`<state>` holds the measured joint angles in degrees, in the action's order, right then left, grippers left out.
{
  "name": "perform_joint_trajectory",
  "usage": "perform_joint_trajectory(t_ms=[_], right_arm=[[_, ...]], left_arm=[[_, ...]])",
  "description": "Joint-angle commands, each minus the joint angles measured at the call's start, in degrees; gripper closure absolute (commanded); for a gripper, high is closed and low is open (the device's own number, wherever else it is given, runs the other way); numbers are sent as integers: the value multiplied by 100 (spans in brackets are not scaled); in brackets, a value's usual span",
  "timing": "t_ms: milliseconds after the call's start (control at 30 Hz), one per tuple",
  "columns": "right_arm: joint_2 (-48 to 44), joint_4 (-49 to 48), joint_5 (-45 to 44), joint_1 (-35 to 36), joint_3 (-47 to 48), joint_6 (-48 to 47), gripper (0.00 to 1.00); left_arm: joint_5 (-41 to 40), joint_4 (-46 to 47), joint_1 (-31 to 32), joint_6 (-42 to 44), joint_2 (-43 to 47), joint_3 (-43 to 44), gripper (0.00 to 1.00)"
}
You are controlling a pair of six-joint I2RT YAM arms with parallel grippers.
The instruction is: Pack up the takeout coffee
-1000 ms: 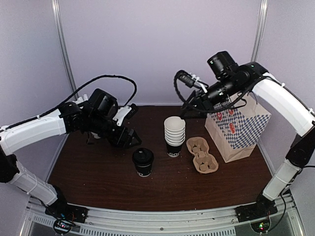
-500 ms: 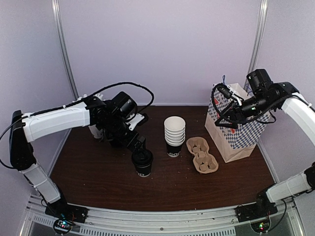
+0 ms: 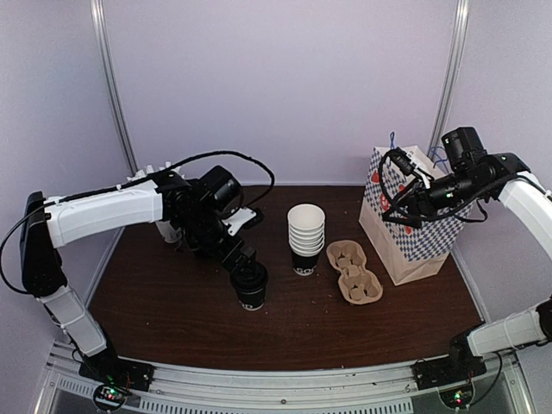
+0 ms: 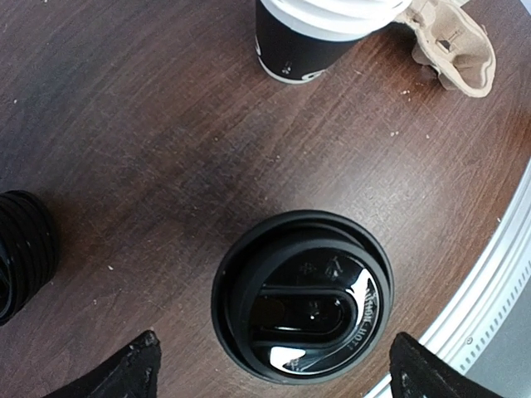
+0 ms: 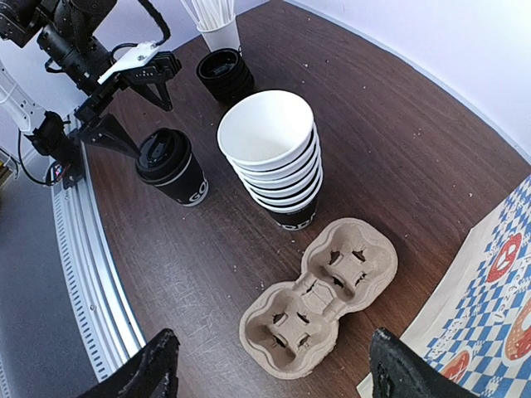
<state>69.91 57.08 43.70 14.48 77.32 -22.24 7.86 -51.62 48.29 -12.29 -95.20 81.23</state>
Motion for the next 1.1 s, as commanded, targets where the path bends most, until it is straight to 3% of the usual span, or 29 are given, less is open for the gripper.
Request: perform_joint_trajectory(t_ms=[0, 500, 700, 1067], right_arm=[[-50, -237, -104, -52, -50, 106, 22], [-71, -430, -251, -121, -203, 316, 19], [-83, -465, -243, -138, -226, 338, 19], [21, -479, -231, -147, -144, 381, 19]], left_arm=[[84, -18, 88, 104, -168, 53, 4], [-168, 73, 303, 170, -596, 145, 3], [-363, -37, 321, 162, -641, 209, 11], [-1029, -496, 60, -39, 173, -129, 17]])
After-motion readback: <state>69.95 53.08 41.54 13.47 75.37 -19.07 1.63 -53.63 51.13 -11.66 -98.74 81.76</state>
